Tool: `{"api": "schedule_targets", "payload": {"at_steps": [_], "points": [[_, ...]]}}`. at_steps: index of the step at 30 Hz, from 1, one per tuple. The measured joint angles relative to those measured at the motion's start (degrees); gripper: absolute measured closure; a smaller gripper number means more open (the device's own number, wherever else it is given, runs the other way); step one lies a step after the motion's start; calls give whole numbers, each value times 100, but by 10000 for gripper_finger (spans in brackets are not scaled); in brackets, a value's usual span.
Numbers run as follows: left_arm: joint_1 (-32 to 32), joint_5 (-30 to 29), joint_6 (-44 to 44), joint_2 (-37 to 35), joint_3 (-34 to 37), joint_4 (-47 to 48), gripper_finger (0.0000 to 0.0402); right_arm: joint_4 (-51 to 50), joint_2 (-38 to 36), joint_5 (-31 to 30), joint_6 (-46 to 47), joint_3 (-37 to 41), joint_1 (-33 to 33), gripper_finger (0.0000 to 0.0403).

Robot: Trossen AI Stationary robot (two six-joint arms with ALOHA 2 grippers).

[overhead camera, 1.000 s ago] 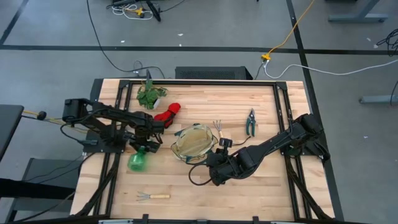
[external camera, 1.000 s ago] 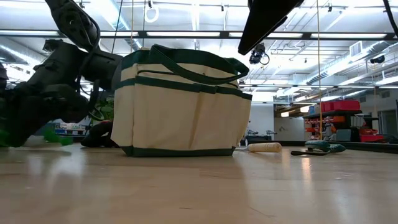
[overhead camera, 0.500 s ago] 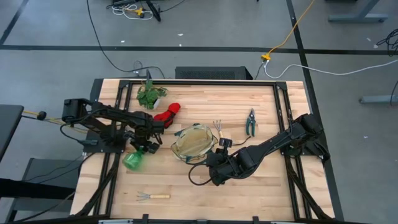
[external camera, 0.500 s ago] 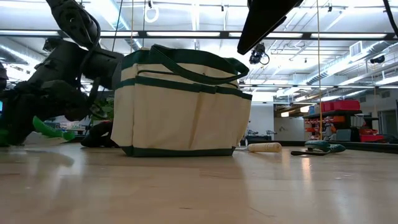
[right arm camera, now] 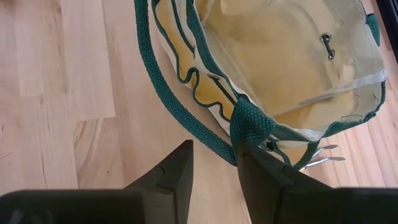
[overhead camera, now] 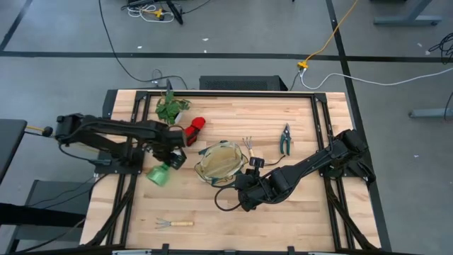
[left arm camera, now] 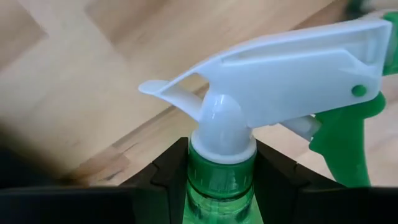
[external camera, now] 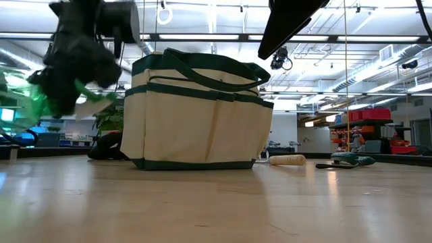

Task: Pick & Place Garden tools in Gardening bag
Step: Put the spray bottle into the gardening bag

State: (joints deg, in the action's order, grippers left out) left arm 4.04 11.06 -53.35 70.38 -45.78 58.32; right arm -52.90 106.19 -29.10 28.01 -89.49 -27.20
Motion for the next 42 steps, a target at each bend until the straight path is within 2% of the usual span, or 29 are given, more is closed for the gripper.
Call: {"api": "schedule_targets", "payload": {"at_steps": [8,20,29,42], "points": [[-351,-946,8,-681,-605,-16,256,7,0,0,0,0,2,277],[-937,-2012,454,-904,-1226,-376,256,20,0,-2,0,0,2,277],[-1114,-2297,1213,-902,-1318,-1391,256,26,0,-2,0,0,2,277],[-1109,-2436,2000,-902,-1318,-2268,256,37,0,-2,0,0,2,277]]}}
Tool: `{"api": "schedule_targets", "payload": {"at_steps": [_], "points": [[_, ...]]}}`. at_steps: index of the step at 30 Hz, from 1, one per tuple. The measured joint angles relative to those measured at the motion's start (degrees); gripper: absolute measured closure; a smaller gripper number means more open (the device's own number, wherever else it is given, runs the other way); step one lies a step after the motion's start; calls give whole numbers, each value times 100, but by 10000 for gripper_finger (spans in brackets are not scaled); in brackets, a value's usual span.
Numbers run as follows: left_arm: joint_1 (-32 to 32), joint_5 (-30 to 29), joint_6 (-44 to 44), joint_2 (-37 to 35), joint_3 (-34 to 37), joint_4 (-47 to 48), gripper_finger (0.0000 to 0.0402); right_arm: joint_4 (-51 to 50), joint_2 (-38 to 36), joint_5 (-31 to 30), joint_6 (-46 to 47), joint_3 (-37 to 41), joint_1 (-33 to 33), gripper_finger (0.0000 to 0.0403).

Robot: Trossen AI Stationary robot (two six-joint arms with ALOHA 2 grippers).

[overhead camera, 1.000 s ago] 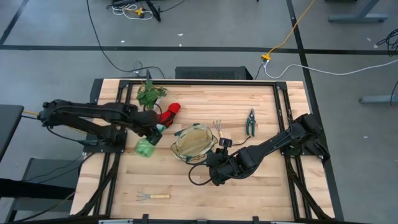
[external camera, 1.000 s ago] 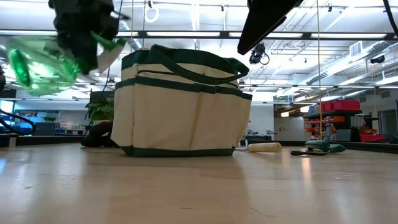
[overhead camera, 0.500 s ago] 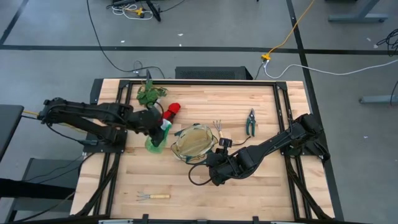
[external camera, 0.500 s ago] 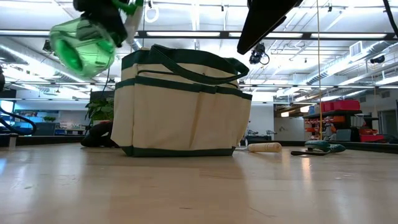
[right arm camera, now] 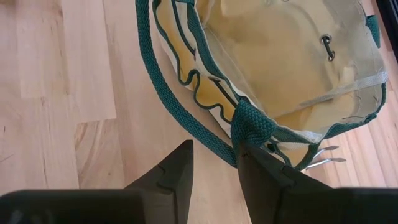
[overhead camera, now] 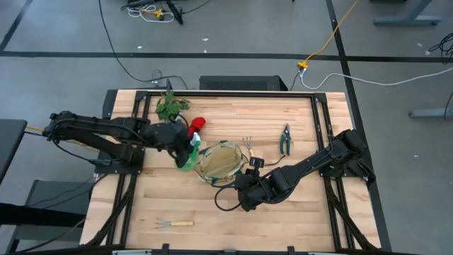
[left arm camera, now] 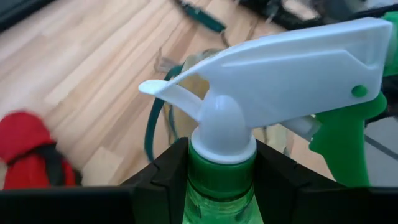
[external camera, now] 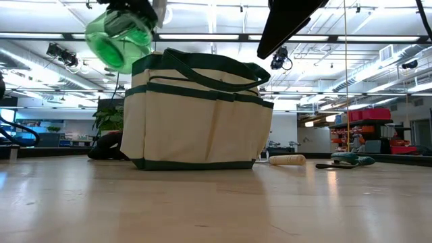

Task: Pick & Place Garden tools in Gardening bag
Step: Put the spray bottle into the gardening bag

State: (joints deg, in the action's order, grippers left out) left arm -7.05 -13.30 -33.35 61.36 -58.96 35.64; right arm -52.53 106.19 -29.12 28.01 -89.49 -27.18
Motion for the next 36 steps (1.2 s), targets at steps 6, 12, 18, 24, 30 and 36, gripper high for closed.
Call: {"api": "schedule_targets", "payload": {"at_steps": [6,12,18,24,30,36], "points": [[-2,46,410,0,0,-515,256,2,0,0,0,0,0,277],[-1,249,729,0,0,-1043,256,8,0,0,0,0,0,277],[-132,284,1323,185,45,-1782,256,35,0,-1,0,0,0,277],[-271,286,1887,530,48,-2481,256,35,0,-1,0,0,0,277],[-286,203,2113,859,49,-2709,256,35,0,-2,-3,0,0,277],[-284,-5,2391,1209,50,-3038,256,29,0,-115,-81,0,-1,277]]}}
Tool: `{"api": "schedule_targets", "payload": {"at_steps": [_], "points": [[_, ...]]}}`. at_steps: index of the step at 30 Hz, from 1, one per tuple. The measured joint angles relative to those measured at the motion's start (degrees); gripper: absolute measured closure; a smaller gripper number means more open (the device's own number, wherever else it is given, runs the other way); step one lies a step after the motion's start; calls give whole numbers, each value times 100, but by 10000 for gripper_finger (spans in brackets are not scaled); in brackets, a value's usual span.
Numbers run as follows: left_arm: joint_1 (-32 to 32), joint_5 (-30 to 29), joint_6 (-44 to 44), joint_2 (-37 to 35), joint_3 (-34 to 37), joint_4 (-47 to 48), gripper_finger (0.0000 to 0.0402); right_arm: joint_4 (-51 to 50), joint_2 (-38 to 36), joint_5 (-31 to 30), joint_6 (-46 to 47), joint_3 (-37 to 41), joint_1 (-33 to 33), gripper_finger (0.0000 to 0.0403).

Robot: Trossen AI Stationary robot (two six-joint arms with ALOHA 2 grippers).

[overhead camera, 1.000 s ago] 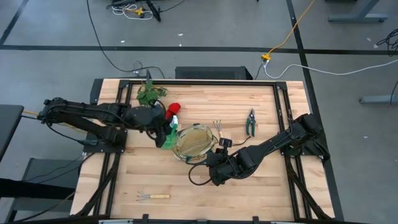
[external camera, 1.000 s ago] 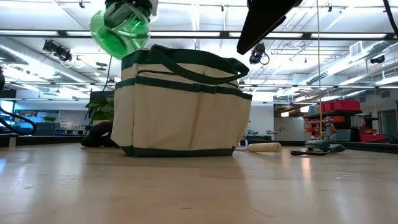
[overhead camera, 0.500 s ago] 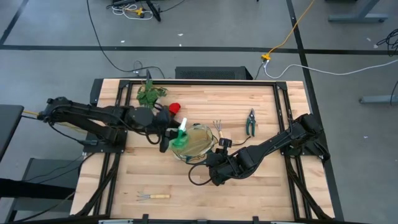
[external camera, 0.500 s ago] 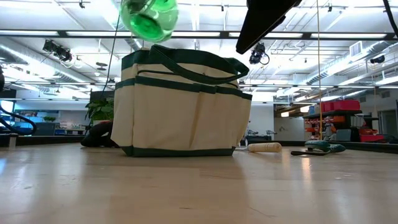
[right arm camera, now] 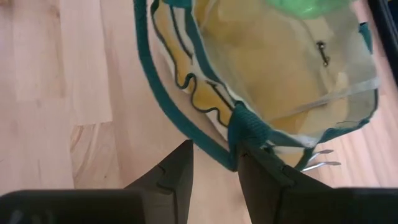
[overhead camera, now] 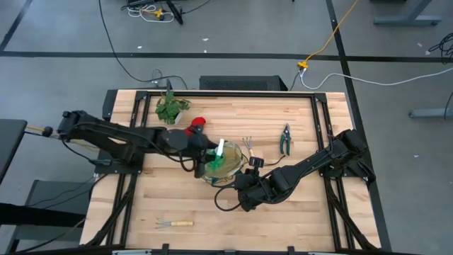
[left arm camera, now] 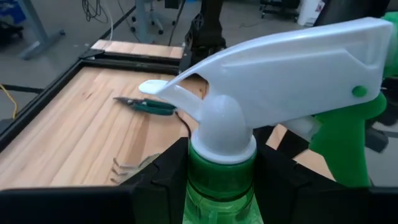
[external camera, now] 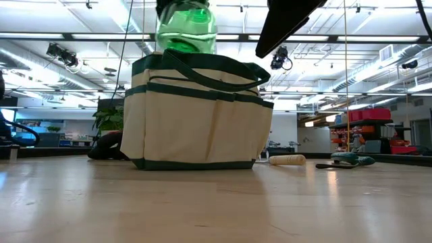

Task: Pick & Place Garden tools in Gardening bag
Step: Put the spray bottle into the gardening bag

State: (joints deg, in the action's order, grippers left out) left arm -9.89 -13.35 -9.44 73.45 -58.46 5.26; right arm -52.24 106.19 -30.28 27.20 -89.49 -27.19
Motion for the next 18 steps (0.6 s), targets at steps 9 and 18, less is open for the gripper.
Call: {"api": "schedule_targets", "payload": {"at_steps": [9,18], "points": [[-10,-8,261,91,54,-270,256,-34,0,-82,-4,0,-1,277],[13,35,173,-131,969,-1178,256,-32,0,-82,-4,0,-1,277]]}}
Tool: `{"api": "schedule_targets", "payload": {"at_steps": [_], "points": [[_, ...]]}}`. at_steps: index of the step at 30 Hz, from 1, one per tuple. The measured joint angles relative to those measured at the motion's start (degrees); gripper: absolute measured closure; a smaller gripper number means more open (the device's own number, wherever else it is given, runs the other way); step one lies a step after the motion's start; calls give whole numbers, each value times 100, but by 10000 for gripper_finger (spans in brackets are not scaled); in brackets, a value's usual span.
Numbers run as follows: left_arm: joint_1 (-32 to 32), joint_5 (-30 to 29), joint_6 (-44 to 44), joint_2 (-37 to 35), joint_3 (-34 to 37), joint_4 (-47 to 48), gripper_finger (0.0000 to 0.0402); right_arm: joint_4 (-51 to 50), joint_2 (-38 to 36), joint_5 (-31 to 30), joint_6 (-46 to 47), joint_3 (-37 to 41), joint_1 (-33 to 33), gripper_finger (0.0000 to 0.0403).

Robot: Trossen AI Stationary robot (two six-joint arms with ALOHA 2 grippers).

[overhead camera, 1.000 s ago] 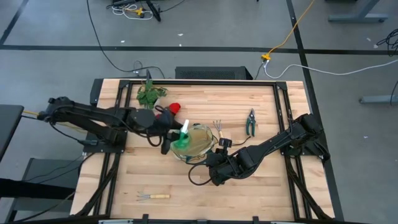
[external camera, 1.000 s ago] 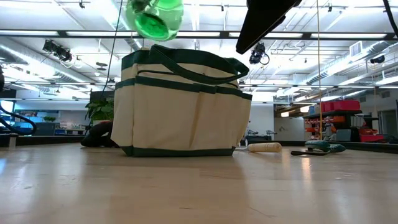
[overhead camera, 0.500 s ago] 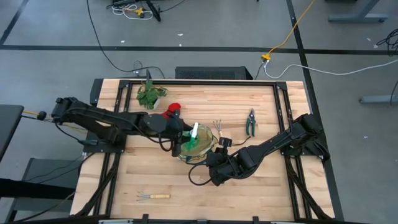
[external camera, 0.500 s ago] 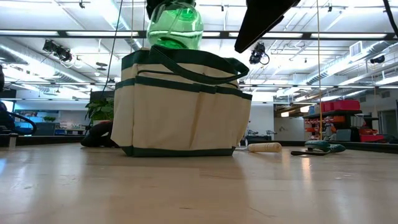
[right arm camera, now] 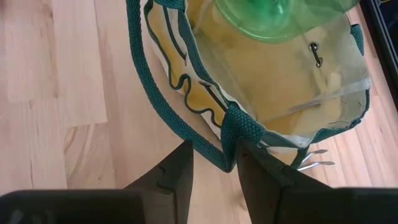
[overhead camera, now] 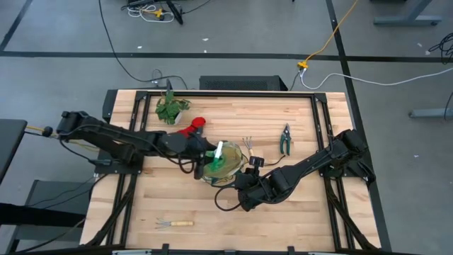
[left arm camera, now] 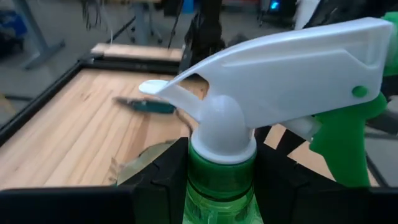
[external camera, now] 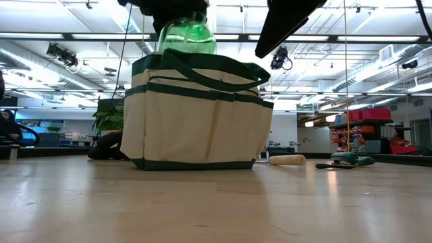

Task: Pick & Place Garden tools in Gardening bag
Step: Put the spray bottle into the gardening bag

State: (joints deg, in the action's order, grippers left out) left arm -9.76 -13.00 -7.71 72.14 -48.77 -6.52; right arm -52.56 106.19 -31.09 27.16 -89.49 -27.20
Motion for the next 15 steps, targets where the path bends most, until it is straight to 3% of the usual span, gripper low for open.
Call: {"api": "schedule_targets", "payload": {"at_steps": [15], "points": [[0,16,97,-123,1088,-1721,256,26,0,2,-2,0,0,277]]}}
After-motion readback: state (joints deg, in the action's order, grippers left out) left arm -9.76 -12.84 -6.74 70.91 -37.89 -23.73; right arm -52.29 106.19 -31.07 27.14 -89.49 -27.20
